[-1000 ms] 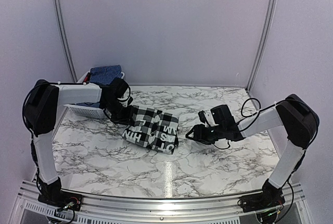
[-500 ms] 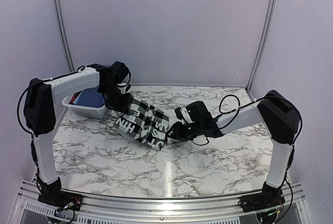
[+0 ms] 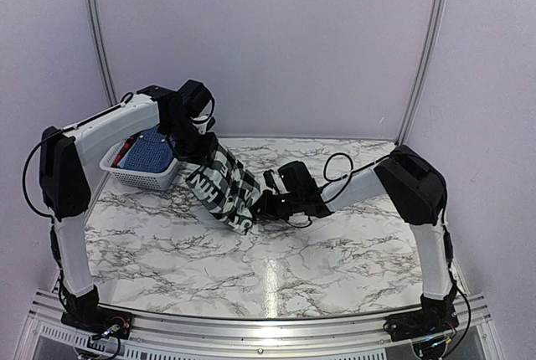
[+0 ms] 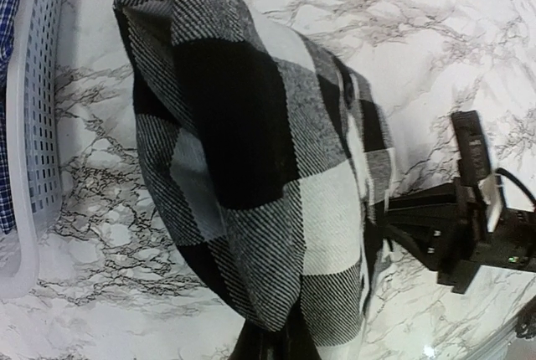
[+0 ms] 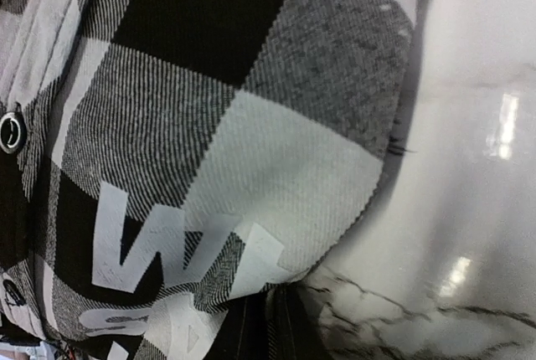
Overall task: Fold and stack the long sleeve shirts
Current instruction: Turn over the square folded shirt at the center of the board.
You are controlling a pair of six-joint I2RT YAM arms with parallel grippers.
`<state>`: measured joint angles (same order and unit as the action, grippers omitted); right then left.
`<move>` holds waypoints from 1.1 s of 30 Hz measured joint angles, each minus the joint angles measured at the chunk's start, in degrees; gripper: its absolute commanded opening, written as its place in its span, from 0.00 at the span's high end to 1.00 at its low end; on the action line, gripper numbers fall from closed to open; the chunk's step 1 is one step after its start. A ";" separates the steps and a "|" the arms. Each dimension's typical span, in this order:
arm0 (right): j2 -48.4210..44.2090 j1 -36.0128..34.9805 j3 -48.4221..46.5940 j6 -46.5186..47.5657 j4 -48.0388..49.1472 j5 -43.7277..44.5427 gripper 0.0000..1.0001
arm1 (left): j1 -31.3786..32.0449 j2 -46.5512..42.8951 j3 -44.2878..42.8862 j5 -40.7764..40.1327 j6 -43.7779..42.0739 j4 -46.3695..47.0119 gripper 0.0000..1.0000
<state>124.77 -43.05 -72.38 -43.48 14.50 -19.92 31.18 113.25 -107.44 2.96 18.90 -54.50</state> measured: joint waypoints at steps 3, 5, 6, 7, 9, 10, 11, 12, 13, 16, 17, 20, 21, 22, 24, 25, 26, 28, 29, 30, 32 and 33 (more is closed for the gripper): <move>3.32 -1.31 -4.61 -0.72 0.28 -0.74 0.86 | 1.75 0.39 -3.78 0.52 0.81 -0.92 1.00; 5.46 -2.51 -7.69 -1.09 0.24 -1.29 0.85 | 3.69 1.51 -8.02 1.33 1.68 -1.20 1.00; 6.54 -3.15 -9.25 -1.18 0.28 -1.79 0.83 | 4.76 2.27 -10.25 1.88 2.14 -1.20 1.00; 7.43 -3.76 -10.51 -1.33 0.31 -2.19 0.81 | 5.57 2.89 -11.91 2.29 2.64 -1.16 1.00; 8.15 -4.33 -11.56 -1.57 0.42 -2.89 0.77 | 7.23 4.50 -15.04 3.17 3.52 -1.09 1.00; 8.20 -4.50 -11.63 -1.46 0.44 -3.41 0.74 | 7.89 5.33 -16.02 3.61 4.00 -1.11 1.00; 8.17 -4.52 -11.54 -1.42 0.52 -3.72 0.73 | 8.31 6.29 -16.76 3.93 4.42 -1.11 1.00; 7.93 -4.37 -10.97 -1.22 1.16 -4.22 0.72 | 8.48 7.21 -17.31 4.13 4.83 -1.11 1.00; 7.34 -4.13 -9.97 -1.09 1.55 -4.50 0.71 | 8.52 8.63 -17.90 4.46 5.38 -1.09 1.00; 3.52 -2.82 -3.87 -0.17 2.69 -5.29 0.69 | 8.55 12.07 -18.62 4.70 6.58 -0.79 1.00; 1.55 -2.16 -1.07 0.26 2.82 -5.29 0.68 | 8.63 13.14 -18.62 4.90 6.93 -0.59 1.00; -5.16 0.42 7.98 1.77 2.67 -4.85 0.66 | 9.07 15.26 -18.62 5.55 8.11 0.17 1.00; -7.72 1.44 11.04 2.40 2.14 -4.39 0.66 | 9.44 15.87 -18.75 5.73 8.74 0.50 1.00; -10.45 2.58 14.10 3.13 1.36 -3.61 0.65 | 9.94 16.46 -19.06 5.99 9.31 0.83 1.00; -16.22 5.01 19.67 4.31 -1.22 -1.60 0.64 | 11.28 17.79 -20.13 6.25 10.69 1.53 1.00; -18.47 5.92 21.44 4.74 -2.40 -0.92 0.64 | 12.17 18.78 -21.14 6.36 11.63 2.03 1.00; -21.22 7.15 23.41 5.25 -3.74 0.26 0.62 | 13.18 19.82 -22.10 6.47 12.57 2.93 1.00; -26.51 9.14 26.03 6.23 -6.97 3.15 0.58 | 15.52 22.16 -23.43 6.56 14.91 5.57 0.88; -28.85 9.99 26.75 6.78 -8.44 4.79 0.56 | 16.63 23.37 -24.06 6.64 16.09 6.69 0.81; -30.64 10.58 27.17 7.23 -9.66 6.16 0.52 | 18.05 25.05 -25.11 6.71 17.18 8.02 0.63; -34.69 12.11 27.69 8.24 -12.76 8.87 0.45 | 20.90 29.03 -27.80 6.99 19.10 10.45 0.36; -36.37 12.79 27.80 8.66 -14.10 9.97 0.42 | 21.86 30.53 -28.65 7.02 19.47 11.43 0.30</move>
<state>88.40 -30.26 -44.58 -34.83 0.40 -9.96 53.04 143.79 -136.09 9.98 38.37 -43.07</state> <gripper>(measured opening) 0.497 0.373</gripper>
